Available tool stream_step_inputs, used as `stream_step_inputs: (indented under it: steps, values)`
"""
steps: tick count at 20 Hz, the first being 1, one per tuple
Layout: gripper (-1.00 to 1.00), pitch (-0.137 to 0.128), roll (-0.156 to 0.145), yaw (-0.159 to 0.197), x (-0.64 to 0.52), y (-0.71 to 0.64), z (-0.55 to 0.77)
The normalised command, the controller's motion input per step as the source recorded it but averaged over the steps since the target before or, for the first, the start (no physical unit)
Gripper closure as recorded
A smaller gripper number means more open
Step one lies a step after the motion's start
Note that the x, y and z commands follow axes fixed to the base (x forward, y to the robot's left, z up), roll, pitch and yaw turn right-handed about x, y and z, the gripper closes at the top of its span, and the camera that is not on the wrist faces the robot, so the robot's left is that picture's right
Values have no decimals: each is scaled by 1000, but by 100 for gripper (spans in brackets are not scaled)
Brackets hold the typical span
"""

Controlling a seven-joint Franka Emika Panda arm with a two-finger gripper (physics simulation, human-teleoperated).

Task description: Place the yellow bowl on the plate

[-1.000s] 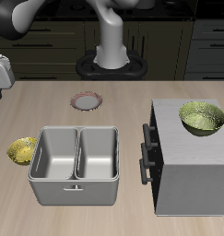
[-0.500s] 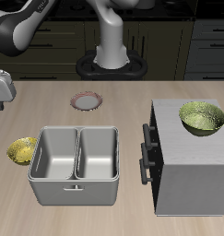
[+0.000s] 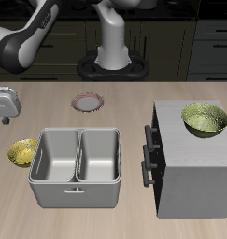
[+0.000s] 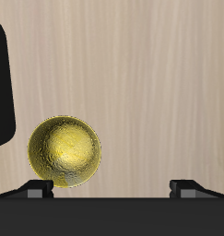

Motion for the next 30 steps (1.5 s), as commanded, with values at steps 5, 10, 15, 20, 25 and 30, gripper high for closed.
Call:
stream_step_inputs:
  steps: [5, 10, 15, 20, 25, 30]
  values:
    - [-100, 39, 1, -7, 27, 19, -314]
    - [-100, 67, -1, -15, 13, 71, -371]
    - [-100, 54, 16, -9, -69, 80, -349]
    - [-100, 49, 5, 8, -90, -31, -279]
    - [-100, 61, -8, 11, -116, -55, -260]
    - [-100, 48, 26, 25, -16, 116, -247]
